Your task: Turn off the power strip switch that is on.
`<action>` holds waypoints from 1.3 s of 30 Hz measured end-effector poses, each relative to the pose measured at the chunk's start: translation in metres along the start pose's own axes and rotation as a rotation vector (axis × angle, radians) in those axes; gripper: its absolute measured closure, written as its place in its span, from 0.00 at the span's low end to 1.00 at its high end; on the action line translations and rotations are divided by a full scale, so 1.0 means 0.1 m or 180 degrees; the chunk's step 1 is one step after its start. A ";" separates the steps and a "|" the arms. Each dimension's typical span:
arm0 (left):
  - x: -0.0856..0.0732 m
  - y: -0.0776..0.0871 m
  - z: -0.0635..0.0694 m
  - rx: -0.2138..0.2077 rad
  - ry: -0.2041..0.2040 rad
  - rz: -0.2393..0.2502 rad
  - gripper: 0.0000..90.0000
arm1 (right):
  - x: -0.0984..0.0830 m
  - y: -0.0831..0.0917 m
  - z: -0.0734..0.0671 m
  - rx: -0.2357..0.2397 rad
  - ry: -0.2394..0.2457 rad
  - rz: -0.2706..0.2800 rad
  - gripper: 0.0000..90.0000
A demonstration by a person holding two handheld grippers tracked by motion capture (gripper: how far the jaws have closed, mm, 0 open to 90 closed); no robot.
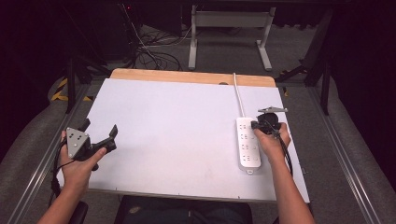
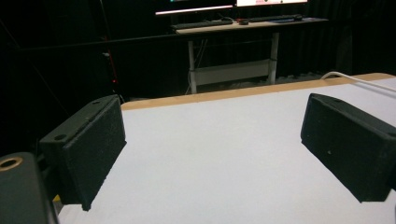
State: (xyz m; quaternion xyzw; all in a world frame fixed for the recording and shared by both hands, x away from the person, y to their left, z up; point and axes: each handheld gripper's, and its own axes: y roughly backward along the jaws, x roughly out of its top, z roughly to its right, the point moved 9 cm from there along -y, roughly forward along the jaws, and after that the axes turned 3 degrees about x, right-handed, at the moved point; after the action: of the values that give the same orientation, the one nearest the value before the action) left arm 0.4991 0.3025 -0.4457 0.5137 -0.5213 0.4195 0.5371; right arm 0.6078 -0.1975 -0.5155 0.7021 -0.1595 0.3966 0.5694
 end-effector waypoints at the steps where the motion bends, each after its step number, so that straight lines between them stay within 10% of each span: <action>1: 0.00 0.00 0.00 0.0000 -0.0002 0.0002 0.08 | 0.01 0.00 0.00 0.0018 -0.0008 0.0020 1.00; 39: -0.01 0.00 0.03 -0.0039 -0.0018 -0.0004 0.09 | -0.02 -0.03 -0.04 -0.0201 0.0085 -0.0081 1.00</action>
State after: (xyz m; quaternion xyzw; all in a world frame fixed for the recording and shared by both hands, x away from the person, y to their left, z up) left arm 0.4989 0.2992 -0.4468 0.5119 -0.5250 0.4145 0.5390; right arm 0.6064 -0.1931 -0.5189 0.6805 -0.1554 0.3934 0.5984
